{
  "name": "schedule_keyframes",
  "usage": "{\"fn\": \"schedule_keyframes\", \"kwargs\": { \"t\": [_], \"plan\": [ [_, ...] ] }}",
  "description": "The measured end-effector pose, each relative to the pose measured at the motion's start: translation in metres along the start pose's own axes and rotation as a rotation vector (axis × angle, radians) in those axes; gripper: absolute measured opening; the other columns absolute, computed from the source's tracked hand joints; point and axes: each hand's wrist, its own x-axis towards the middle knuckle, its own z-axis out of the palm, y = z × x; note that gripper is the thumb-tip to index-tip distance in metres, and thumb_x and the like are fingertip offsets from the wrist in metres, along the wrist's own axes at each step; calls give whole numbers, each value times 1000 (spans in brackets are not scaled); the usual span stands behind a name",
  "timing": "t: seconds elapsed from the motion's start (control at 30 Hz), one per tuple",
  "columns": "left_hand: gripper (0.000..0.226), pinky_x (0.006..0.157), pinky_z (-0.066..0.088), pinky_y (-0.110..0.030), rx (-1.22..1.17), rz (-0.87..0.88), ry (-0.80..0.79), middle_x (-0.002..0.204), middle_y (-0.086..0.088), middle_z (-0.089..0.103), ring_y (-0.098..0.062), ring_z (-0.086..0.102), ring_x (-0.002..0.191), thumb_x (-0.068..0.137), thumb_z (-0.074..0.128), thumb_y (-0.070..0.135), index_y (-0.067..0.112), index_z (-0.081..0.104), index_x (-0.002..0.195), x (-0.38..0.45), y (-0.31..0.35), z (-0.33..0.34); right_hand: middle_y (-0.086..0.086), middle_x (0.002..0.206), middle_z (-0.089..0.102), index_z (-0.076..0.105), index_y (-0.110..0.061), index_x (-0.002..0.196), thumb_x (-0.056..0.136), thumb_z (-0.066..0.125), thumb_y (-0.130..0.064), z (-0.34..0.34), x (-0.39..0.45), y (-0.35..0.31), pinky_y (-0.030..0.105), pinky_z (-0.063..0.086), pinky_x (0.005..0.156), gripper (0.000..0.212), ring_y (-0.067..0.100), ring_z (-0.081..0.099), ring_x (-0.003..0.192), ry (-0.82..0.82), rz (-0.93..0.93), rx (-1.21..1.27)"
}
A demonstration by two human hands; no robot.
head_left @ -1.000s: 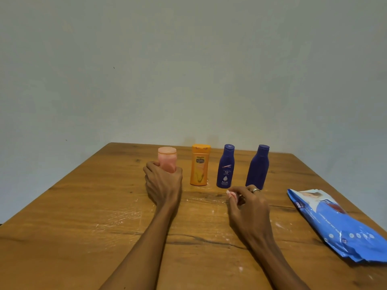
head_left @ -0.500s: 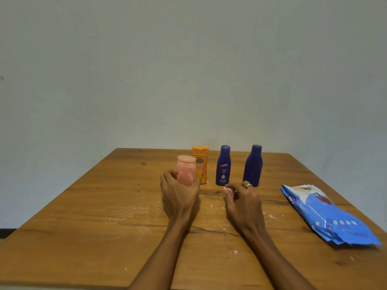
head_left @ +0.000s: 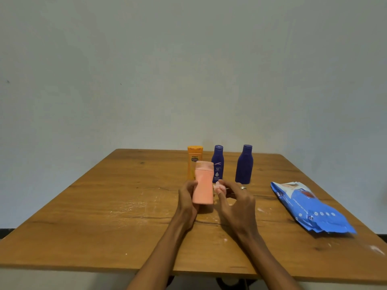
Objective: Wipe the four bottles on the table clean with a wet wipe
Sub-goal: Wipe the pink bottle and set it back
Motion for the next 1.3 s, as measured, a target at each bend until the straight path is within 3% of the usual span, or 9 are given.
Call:
{"fn": "schedule_keyframes", "kwargs": {
  "t": [0.27, 0.33, 0.43, 0.6, 0.73, 0.87, 0.93, 1.07, 1.3],
  "plan": [
    [49, 103, 47, -62, 30, -54, -111, 126, -22, 65, -43, 61, 119, 102, 35, 53, 18, 54, 130, 2, 0, 0, -8, 115, 68, 63, -25, 124, 93, 68, -28, -1, -4, -4, 19, 55, 83, 32, -3, 60, 103, -21, -83, 16],
    [48, 95, 54, -55, 92, -63, -170, 125, -20, 66, -38, 64, 115, 102, 37, 51, 19, 52, 133, 3, -1, 0, -7, 116, 68, 63, -23, 126, 92, 70, -28, 0, -2, -2, 22, 56, 82, 35, 0, 62, 104, 39, -70, 18],
    [42, 89, 58, -47, 166, -80, -263, 125, -18, 65, -32, 66, 112, 103, 37, 47, 21, 51, 133, -1, -3, 4, -9, 117, 66, 61, -20, 127, 89, 72, -29, -3, 5, -1, 13, 54, 78, 41, 1, 63, 102, 182, -10, 60],
    [52, 102, 48, -61, 223, -101, -351, 127, -26, 62, -38, 65, 111, 101, 41, 49, 13, 45, 139, 0, -8, 4, -6, 113, 70, 65, -21, 120, 89, 70, -30, -3, 14, 3, 26, 59, 80, 33, 5, 66, 100, 363, 69, 118],
    [40, 102, 50, -56, 226, -63, -349, 130, -20, 61, -36, 61, 118, 103, 38, 45, 24, 49, 135, -2, -6, 4, -1, 123, 67, 66, -16, 123, 88, 74, -23, 1, 11, 0, 22, 55, 86, 36, 8, 64, 111, 284, -55, 52],
    [39, 85, 59, -45, 185, -44, -351, 131, -14, 63, -28, 66, 112, 106, 36, 33, 28, 46, 143, -1, -8, 2, 3, 130, 62, 65, -13, 126, 85, 77, -9, 12, 1, -7, 21, 50, 98, 43, 11, 56, 123, 104, -241, -32],
    [40, 85, 59, -47, 141, -63, -327, 132, -12, 64, -29, 67, 113, 105, 38, 34, 29, 46, 145, 0, -8, 2, 6, 132, 61, 62, -12, 129, 84, 77, -5, 14, 0, -8, 22, 47, 100, 48, 11, 51, 127, 75, -268, -63],
    [41, 102, 49, -59, 104, -88, -325, 130, -14, 65, -33, 63, 119, 104, 39, 38, 27, 47, 143, 0, -7, 4, 10, 132, 60, 66, -10, 124, 85, 75, -7, 11, 6, -7, 21, 51, 95, 40, 13, 55, 122, 160, -202, -54],
    [39, 90, 54, -51, 120, -96, -335, 131, -16, 57, -31, 60, 113, 105, 37, 37, 26, 42, 142, -4, -5, 8, 1, 126, 67, 63, -22, 128, 92, 68, -21, 3, 11, 0, 39, 60, 86, 36, 13, 63, 115, 292, -5, 39]
  ]
}}
